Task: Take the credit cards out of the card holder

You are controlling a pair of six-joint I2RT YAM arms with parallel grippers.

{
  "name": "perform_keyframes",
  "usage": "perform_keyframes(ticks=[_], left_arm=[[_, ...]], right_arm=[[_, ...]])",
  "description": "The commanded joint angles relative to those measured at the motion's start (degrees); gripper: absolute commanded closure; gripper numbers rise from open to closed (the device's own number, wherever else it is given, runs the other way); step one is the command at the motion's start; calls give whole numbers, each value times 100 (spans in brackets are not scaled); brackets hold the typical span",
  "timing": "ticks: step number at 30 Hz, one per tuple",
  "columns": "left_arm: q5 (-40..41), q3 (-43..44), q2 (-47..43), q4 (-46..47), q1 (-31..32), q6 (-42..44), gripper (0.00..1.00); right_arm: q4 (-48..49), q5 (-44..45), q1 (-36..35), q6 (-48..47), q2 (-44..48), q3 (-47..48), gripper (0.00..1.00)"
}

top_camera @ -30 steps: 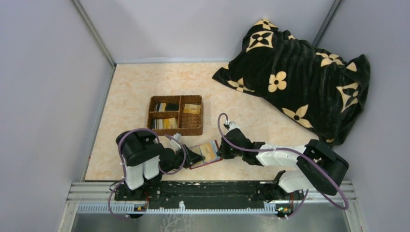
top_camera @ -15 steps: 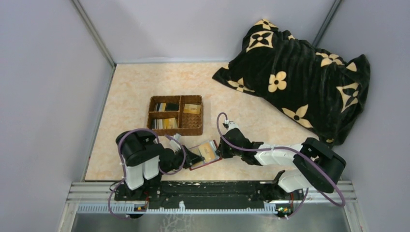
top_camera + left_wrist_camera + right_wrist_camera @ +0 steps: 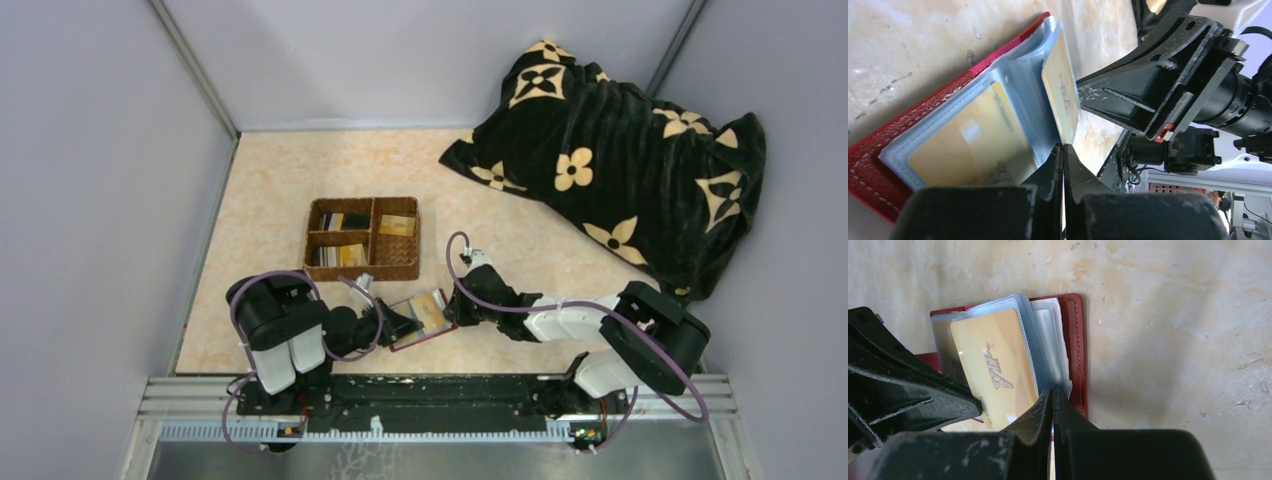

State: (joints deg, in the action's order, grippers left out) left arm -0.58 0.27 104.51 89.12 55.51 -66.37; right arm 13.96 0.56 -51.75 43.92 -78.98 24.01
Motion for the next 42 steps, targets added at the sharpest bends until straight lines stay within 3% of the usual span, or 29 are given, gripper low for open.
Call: perform_keyframes(ticks=[1, 14, 25, 42], left_arm=[[-31, -572, -214, 1336, 13, 65, 100], [-19, -913, -266, 1337, 17, -64, 100], [-134, -822, 172, 1336, 13, -182, 100], [-171, -923, 181, 1340, 14, -205, 100]], right_arm=[[-221, 29, -42, -15, -304, -73, 100], [-9, -237, 451, -38, -170, -357, 100], [-796, 104, 440, -392, 692, 57, 100], [-871, 224, 143, -531, 941, 469, 100]])
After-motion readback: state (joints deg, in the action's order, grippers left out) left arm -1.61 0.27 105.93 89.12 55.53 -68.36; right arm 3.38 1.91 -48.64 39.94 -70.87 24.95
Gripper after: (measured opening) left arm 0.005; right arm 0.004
